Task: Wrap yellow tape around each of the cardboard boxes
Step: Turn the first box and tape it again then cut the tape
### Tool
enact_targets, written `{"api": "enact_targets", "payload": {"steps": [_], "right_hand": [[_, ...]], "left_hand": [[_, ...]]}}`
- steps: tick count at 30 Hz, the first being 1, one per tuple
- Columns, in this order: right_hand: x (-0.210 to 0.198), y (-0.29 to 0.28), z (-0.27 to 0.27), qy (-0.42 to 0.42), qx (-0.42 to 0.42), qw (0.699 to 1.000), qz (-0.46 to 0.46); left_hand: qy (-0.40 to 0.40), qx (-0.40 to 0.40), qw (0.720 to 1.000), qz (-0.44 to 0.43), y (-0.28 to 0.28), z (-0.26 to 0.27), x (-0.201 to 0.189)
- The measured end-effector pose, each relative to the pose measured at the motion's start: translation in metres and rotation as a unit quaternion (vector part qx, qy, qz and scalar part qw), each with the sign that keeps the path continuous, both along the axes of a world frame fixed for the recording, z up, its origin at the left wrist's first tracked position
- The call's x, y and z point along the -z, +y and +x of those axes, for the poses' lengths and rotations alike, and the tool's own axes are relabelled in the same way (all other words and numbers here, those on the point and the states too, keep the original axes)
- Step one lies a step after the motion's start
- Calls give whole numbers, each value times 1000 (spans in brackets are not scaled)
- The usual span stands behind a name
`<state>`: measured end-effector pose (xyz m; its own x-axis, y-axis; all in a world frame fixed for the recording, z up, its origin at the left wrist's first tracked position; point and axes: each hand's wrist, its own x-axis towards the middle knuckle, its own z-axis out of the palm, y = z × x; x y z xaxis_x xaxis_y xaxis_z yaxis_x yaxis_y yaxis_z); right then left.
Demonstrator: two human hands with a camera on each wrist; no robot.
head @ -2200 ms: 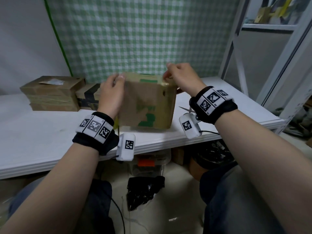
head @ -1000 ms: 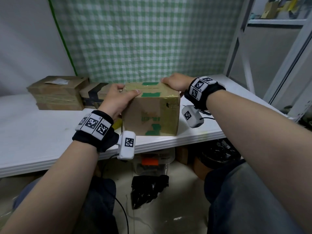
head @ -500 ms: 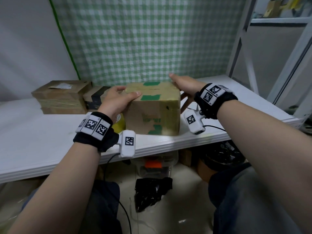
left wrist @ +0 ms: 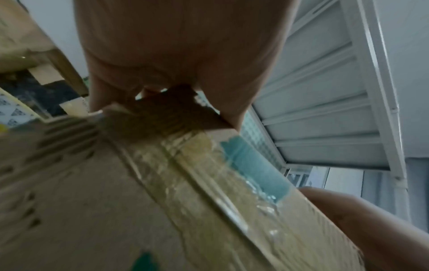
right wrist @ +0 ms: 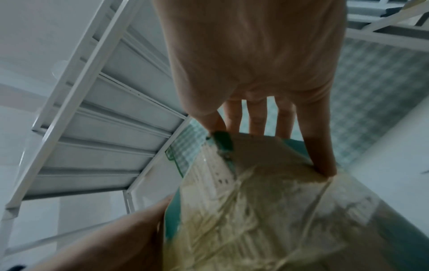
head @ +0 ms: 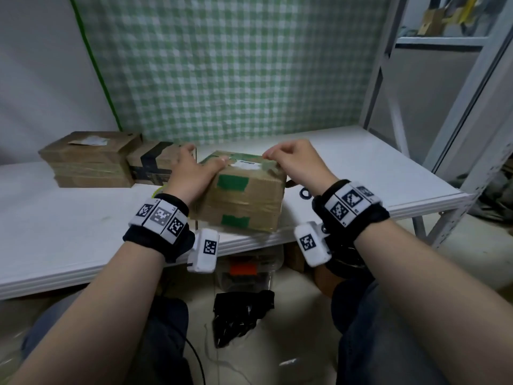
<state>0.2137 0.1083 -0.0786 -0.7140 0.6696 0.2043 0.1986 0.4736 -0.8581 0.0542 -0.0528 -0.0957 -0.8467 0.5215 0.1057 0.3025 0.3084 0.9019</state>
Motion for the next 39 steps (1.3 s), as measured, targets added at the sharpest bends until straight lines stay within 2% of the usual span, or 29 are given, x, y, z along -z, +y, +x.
{"api": "enact_targets", "payload": {"steps": [4, 7, 10, 16, 23, 26, 31, 33, 35, 37, 39], "right_hand": [[7, 4, 10, -50, -25, 997, 48], [7, 0, 6, -168, -86, 969, 157], [25, -4, -9, -320, -136, 904, 251], [34, 7, -36, -376, -70, 886, 262], [5, 9, -32, -370, -45, 908, 192], [6, 25, -40, -346, -44, 923, 163], [5, 49, -48, -340, -25, 931, 127], [7, 58, -47, -316, -19, 946, 77], [12, 63, -45, -275, -3, 961, -14], [19, 64, -42, -230, 20, 966, -119], [25, 63, -40, -191, 25, 964, -181]], "left_hand": [[-44, 44, 992, -111, 1, 2, 13], [-68, 69, 992, -76, 2, 1, 14], [-79, 101, 990, -51, 1, 4, 11], [-77, 157, 983, -54, -3, 9, 7], [-82, 153, 984, -40, -4, 15, 5], [-88, 146, 985, -38, -4, 13, 6], [-66, 161, 983, -57, -5, 14, 5], [-60, 167, 982, -63, -6, 15, 4], [-53, 169, 982, -71, -6, 16, 4], [-50, 170, 982, -71, -8, 18, 2], [-58, 160, 983, -71, -7, 16, 4]]}}
